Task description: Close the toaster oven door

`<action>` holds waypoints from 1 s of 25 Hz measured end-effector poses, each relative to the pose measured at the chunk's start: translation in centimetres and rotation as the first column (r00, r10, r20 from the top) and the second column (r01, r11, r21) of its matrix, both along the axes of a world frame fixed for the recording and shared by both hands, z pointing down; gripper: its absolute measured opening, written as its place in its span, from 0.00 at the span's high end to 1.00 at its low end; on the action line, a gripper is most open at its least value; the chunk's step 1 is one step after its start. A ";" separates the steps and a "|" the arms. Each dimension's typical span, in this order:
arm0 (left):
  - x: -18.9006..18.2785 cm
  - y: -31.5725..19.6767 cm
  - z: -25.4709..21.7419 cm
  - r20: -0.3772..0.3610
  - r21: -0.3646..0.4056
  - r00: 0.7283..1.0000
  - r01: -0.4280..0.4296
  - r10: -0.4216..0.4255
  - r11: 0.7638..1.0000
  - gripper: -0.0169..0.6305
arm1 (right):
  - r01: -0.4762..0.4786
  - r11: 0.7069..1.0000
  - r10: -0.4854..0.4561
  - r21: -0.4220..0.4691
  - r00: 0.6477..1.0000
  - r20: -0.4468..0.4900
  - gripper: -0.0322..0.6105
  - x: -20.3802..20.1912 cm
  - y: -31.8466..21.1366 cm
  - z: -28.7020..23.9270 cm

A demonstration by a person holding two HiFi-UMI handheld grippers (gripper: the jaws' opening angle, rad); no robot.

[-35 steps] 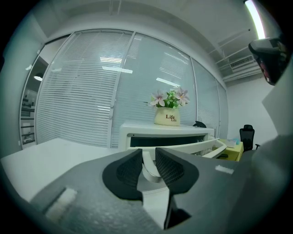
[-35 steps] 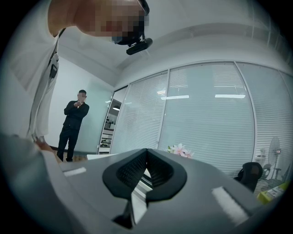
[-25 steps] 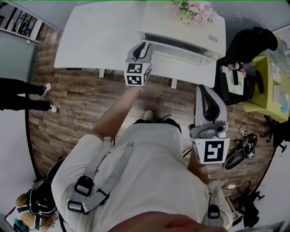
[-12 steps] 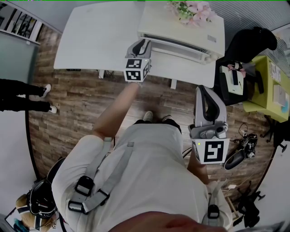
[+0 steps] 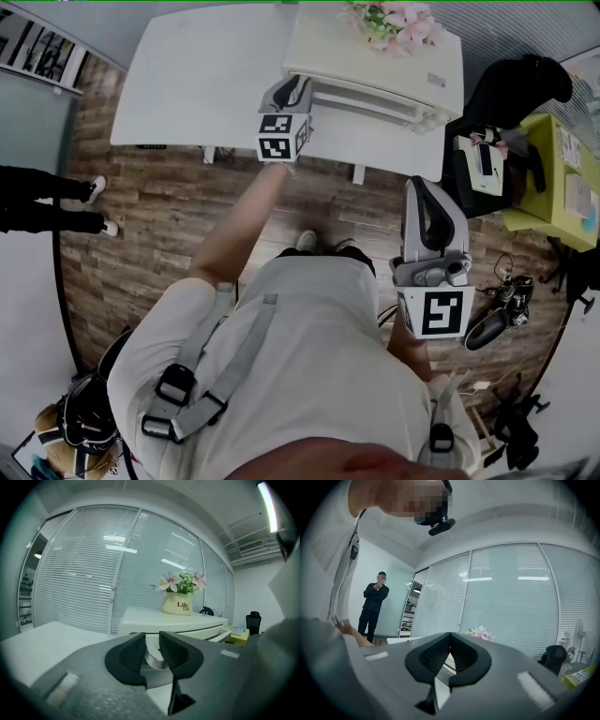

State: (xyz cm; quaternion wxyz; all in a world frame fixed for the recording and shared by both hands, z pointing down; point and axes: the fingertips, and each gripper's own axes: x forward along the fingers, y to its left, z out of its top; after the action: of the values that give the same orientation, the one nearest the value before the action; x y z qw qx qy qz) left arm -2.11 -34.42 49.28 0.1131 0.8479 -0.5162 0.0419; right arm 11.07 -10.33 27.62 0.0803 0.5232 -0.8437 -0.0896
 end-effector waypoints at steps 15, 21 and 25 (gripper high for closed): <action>0.0 -0.3 -0.6 0.045 0.043 0.999 -0.006 0.004 0.999 0.82 | -0.024 1.000 0.024 -0.005 1.000 0.005 0.94 0.5 0.1 0.4; -0.7 1.5 -2.2 0.046 0.065 0.999 -0.030 0.027 0.997 0.83 | -0.035 0.999 0.036 -0.009 0.999 0.004 0.94 0.7 0.3 0.6; -1.0 4.0 -3.9 0.016 0.075 0.999 -0.053 0.052 0.996 0.84 | -0.039 0.999 0.039 -0.009 0.999 0.003 0.94 0.6 0.6 0.5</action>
State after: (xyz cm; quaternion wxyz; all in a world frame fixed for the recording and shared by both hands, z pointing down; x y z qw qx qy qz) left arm -3.10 -30.38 45.34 0.0763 0.8646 -0.4957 0.0312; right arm 11.69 -9.68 28.08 0.0828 0.5393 -0.8339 -0.0834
